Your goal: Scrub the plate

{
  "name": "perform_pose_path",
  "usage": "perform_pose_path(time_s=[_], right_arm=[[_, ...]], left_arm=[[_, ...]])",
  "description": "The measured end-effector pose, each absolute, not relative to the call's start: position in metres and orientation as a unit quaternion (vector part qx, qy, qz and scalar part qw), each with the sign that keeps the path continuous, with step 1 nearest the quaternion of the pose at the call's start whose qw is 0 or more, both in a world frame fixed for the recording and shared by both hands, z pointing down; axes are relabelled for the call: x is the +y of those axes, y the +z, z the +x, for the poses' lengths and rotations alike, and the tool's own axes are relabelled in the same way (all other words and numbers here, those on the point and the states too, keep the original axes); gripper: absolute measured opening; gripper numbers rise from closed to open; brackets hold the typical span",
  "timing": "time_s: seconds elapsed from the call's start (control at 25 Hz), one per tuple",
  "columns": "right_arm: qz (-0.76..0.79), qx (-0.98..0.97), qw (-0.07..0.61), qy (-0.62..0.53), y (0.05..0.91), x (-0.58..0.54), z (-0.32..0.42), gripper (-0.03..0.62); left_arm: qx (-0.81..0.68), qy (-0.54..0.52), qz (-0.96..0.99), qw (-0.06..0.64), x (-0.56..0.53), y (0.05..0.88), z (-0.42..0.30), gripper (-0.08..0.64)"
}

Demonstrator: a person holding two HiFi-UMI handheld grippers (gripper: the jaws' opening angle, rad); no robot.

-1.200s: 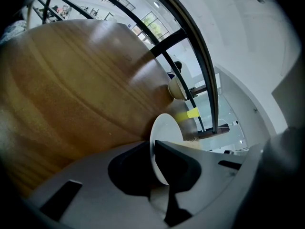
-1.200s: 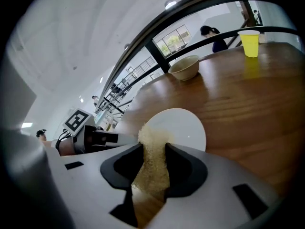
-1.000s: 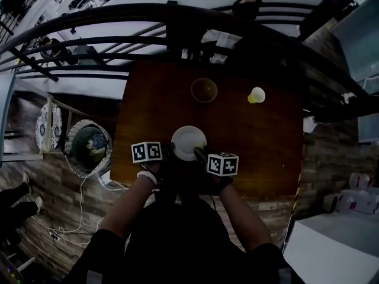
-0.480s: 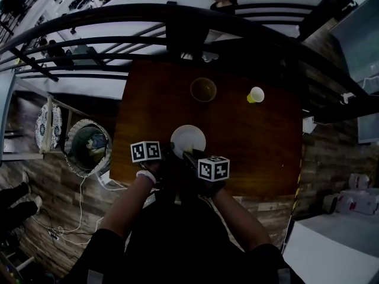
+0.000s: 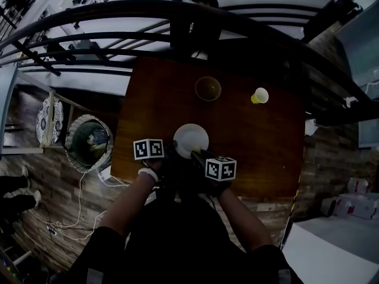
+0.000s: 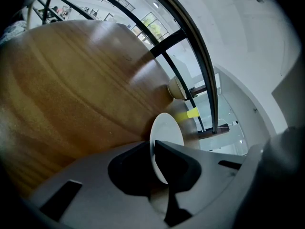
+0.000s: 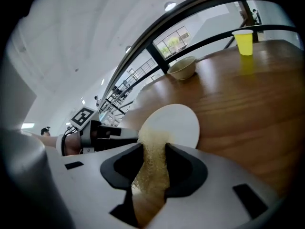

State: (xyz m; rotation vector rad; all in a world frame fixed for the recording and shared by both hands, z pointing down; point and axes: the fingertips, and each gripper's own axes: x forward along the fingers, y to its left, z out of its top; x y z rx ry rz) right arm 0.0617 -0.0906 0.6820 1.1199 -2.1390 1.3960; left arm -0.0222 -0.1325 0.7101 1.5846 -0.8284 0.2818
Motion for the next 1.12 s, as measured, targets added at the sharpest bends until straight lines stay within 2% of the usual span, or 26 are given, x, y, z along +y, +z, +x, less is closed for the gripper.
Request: perform_pose_path(time_s=[0.24, 0.52, 0.84, 0.96, 1.12], right_arm=[[0.443, -0.731, 0.146, 0.497, 0.676, -0.096, 0.109, 0.149], [0.479, -0.721, 0.103, 0.489, 0.645, -0.1, 0.135, 0.149], [0.468, -0.74, 0.039, 0.482, 0.586, -0.09, 0.129, 0.149], [0.454, -0.755, 0.025, 0.473, 0.56, -0.084, 0.12, 0.149], [0.426, -0.791, 0.02, 0.439, 0.521, -0.076, 0.098, 0.149]], left_arm=[[-0.359, 0.124, 0.69, 0.616, -0.133, 0.711, -0.023, 0.046], [-0.352, 0.179, 0.752, 0.529, -0.128, 0.689, -0.017, 0.058], [-0.369, 0.091, 0.75, 0.541, -0.104, 0.641, -0.06, 0.077], [-0.376, 0.089, 0.779, 0.494, -0.096, 0.604, -0.075, 0.077], [-0.377, 0.134, 0.846, 0.353, -0.089, 0.534, -0.073, 0.077]])
